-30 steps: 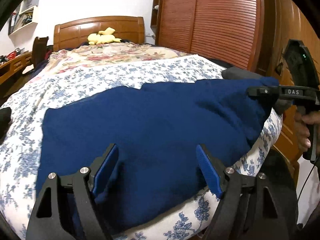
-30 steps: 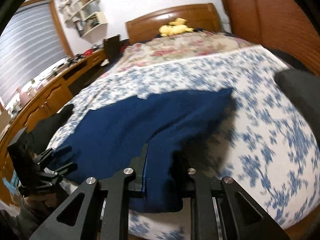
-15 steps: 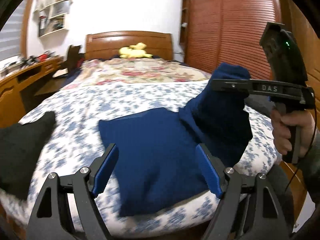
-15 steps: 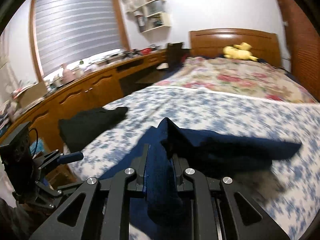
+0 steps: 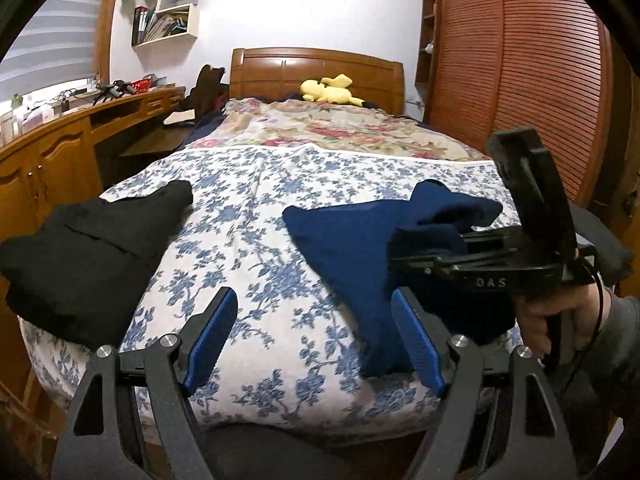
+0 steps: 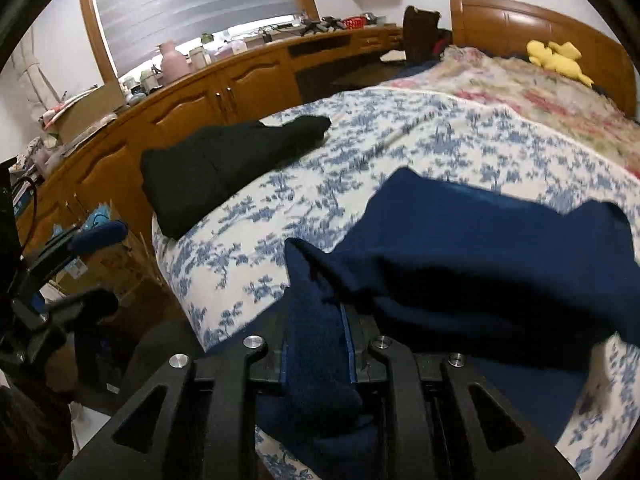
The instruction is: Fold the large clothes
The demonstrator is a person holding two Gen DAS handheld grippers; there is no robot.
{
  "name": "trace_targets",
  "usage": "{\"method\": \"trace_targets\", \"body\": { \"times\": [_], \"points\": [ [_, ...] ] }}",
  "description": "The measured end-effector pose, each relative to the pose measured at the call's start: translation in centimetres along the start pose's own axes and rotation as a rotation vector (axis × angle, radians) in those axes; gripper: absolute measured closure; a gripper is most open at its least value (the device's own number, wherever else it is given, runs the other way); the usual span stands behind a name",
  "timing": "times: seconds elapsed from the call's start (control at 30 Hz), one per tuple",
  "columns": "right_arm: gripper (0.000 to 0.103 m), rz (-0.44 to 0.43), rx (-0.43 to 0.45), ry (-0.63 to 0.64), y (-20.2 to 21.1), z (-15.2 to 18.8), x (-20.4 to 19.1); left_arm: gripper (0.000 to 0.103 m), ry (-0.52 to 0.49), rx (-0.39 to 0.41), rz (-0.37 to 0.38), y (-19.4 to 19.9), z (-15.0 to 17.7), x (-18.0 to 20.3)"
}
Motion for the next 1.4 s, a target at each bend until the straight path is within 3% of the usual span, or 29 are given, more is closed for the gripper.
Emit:
{"method": "trace_targets", "body": {
  "times": [0.17, 0.3, 0.57, 0.77, 0.9, 0.97, 1.03, 1.3, 1.4],
  "points": [
    [0.065, -0.023, 0.007, -0.003, 0.7, -0.3, -0.3, 0.023, 0.003, -0.01, -0.004, -0.2, 0.2, -0.5],
    [0.049, 0.0, 0.038, 0.004, 3.5, 1.9, -0.5, 0.023, 0.001, -0.007, -0.002, -0.2, 0.0, 0.1],
    [0.047, 0.108, 0.131, -0.01, 9.9, 6.1, 2.8, 0.023, -0.031, 0.002, 0.047, -0.5, -0.9, 3.2],
    [0.047, 0.229, 0.114, -0.016, 9.5, 6.7, 7.3, 0.023, -0.055, -0.029, 0.076, -2.9, -1.4, 5.3],
    [0.047, 0.297, 0.045, -0.016, 7.1, 5.9, 10.6, 0.025, -0.069, -0.047, 0.077, -4.6, -1.3, 5.9],
    [0.047, 0.321, 0.003, 0.005, 5.2, 5.3, 12.0, 0.037, -0.072, -0.059, 0.067, -5.4, -1.0, 5.8],
    [0.047, 0.329, -0.023, 0.018, 3.3, 4.2, 13.4, 0.038, -0.057, -0.069, 0.07, -6.1, -0.7, 5.4],
    [0.047, 0.352, 0.015, 0.046, -1.9, -3.2, 15.9, 0.04, -0.018, -0.095, 0.092, -6.9, 0.0, 3.9],
    [0.047, 0.317, 0.133, 0.05, -3.0, -5.7, 15.5, 0.04, -0.022, -0.114, 0.07, -6.9, 0.4, 3.4]
  ]
}}
Point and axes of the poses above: each gripper's, at about its wrist camera, not at the fingertips, and y roughly against the way its jaws point, x to its right, z to its underside, the point moved 4 cm from there along -y, roughly the way its jaws point, and after that the axes turned 5 degrees about y, right-handed, at the moved point
